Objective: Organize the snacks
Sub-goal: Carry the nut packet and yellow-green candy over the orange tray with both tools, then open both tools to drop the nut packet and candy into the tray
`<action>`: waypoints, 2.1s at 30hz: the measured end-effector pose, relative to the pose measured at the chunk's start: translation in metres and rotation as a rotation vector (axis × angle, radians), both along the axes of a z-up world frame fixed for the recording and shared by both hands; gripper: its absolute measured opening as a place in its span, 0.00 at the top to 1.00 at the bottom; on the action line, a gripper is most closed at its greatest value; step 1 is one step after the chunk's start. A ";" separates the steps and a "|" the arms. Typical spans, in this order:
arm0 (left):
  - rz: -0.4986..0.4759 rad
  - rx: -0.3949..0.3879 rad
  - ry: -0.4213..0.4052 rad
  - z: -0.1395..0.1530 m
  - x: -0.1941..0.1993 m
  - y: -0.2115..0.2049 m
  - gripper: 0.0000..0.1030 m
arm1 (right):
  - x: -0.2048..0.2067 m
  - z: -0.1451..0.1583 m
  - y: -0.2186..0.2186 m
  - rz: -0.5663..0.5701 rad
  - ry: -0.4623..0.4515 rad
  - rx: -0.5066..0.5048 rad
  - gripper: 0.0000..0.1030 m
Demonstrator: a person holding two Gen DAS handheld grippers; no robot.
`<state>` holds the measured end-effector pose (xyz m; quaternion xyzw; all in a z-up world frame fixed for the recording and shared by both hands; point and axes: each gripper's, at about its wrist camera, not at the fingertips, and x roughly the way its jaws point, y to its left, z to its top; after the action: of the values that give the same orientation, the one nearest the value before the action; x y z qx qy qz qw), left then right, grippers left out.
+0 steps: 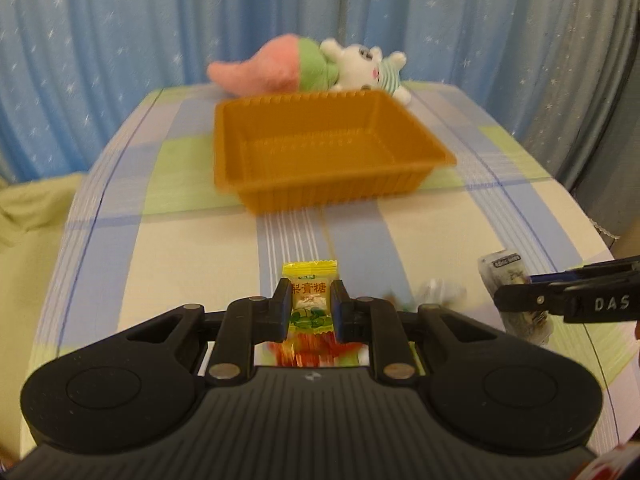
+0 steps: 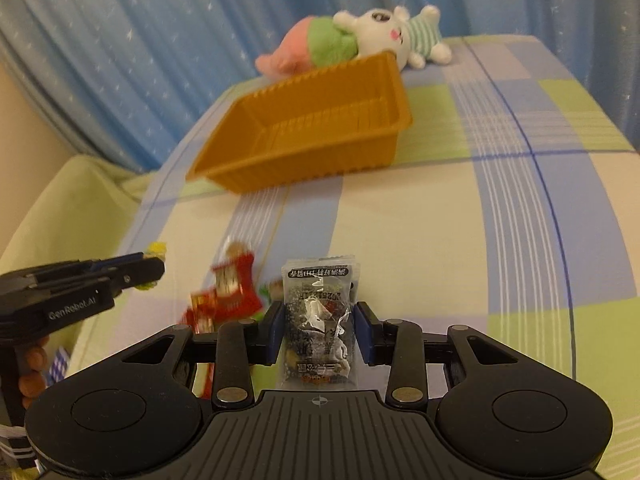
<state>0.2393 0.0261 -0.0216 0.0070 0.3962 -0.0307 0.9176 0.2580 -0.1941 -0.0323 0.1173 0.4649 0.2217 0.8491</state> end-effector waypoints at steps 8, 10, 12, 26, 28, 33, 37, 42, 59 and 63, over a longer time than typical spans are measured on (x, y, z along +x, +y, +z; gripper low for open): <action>-0.023 -0.002 -0.066 0.019 0.066 0.013 0.82 | 0.058 0.028 0.014 -0.059 -0.070 0.052 0.63; -0.024 -0.002 -0.076 0.020 0.082 0.015 0.82 | 0.074 0.034 0.021 -0.063 -0.095 0.055 0.63; -0.022 0.003 -0.077 0.018 0.099 0.016 0.82 | 0.088 0.038 0.029 -0.064 -0.117 0.053 0.63; -0.009 -0.042 -0.003 -0.018 0.185 0.016 0.82 | 0.180 0.021 0.052 -0.079 -0.133 0.030 0.63; -0.006 -0.046 0.011 -0.024 0.193 0.014 0.82 | 0.187 0.015 0.052 -0.082 -0.121 0.025 0.63; -0.010 -0.051 0.041 -0.037 0.207 0.007 0.82 | 0.199 0.003 0.053 -0.082 -0.105 0.012 0.63; -0.012 -0.055 0.061 -0.046 0.214 0.002 0.82 | 0.204 -0.003 0.051 -0.089 -0.093 0.006 0.63; -0.012 -0.061 0.075 -0.053 0.221 -0.001 0.82 | 0.208 -0.007 0.047 -0.099 -0.084 0.005 0.63; 0.017 -0.091 0.081 -0.038 0.199 0.028 0.76 | 0.212 -0.011 0.053 -0.082 -0.061 0.009 0.63; 0.031 -0.092 0.076 -0.035 0.191 0.035 0.75 | 0.213 -0.010 0.062 -0.065 -0.067 0.011 0.63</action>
<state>0.4306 0.0608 -0.0566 -0.0427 0.4290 -0.0350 0.9016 0.4711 -0.1325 -0.0425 0.1296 0.4309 0.2003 0.8703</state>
